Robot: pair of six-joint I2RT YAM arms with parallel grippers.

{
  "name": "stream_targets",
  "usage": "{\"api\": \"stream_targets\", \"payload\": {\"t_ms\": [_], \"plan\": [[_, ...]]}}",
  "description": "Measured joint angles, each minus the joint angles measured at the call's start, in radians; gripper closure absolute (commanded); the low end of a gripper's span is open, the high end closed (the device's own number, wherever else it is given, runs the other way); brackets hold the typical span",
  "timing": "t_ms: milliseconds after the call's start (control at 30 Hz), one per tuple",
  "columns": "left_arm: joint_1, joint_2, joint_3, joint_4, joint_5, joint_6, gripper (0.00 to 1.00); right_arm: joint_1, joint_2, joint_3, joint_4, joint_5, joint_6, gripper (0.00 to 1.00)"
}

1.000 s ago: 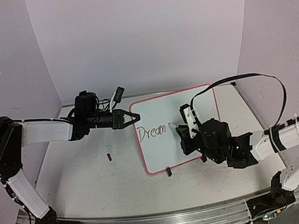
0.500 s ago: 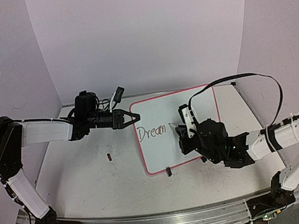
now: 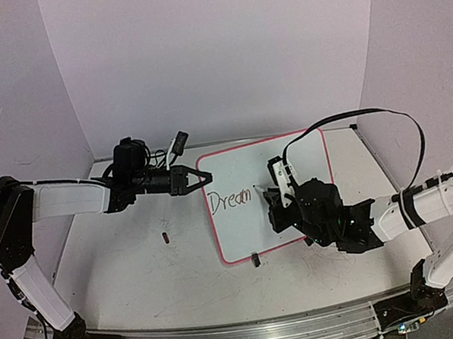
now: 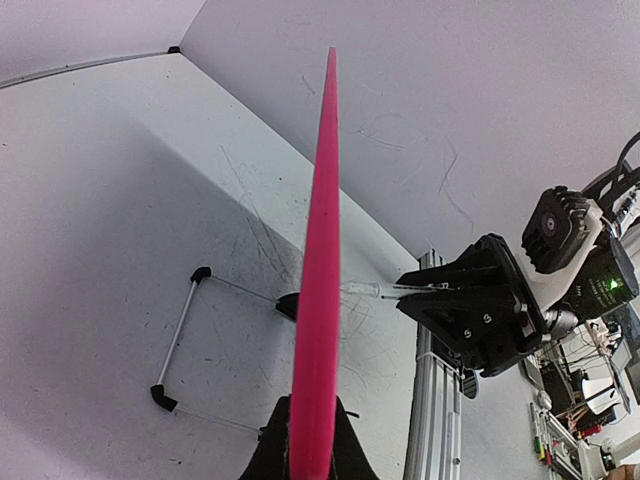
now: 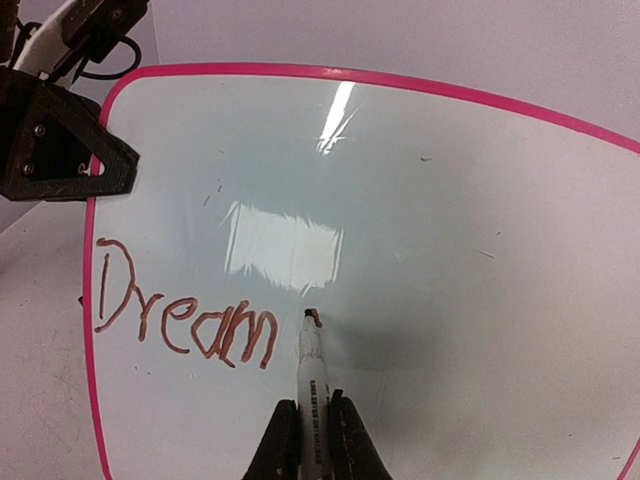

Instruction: Write a sentence on the whiteboard

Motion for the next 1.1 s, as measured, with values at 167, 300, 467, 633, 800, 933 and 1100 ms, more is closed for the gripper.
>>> {"api": "stream_targets", "payload": {"t_ms": [167, 300, 467, 633, 800, 933, 1100], "plan": [[0.0, 0.0, 0.0, 0.0, 0.0, 0.0, 1.0, 0.0, 0.0, 0.0, -0.004, -0.013, 0.001, 1.0], [0.0, 0.0, 0.0, 0.0, 0.0, 0.0, 1.0, 0.0, 0.0, 0.0, -0.01, -0.026, 0.007, 1.0], [0.0, 0.0, 0.0, 0.0, 0.0, 0.0, 1.0, 0.0, 0.0, 0.0, -0.016, -0.034, 0.016, 1.0], [0.0, 0.0, 0.0, 0.0, 0.0, 0.0, 1.0, 0.0, 0.0, 0.0, -0.019, -0.035, 0.029, 1.0], [0.0, 0.0, 0.0, 0.0, 0.0, 0.0, 1.0, 0.0, 0.0, 0.0, -0.022, -0.035, 0.036, 1.0], [0.0, 0.0, 0.0, 0.0, 0.0, 0.0, 1.0, 0.0, -0.001, 0.0, -0.024, -0.036, 0.039, 1.0], [0.0, 0.0, 0.0, 0.0, 0.0, 0.0, 1.0, 0.0, -0.006, 0.0, -0.036, -0.038, 0.045, 1.0]]}}
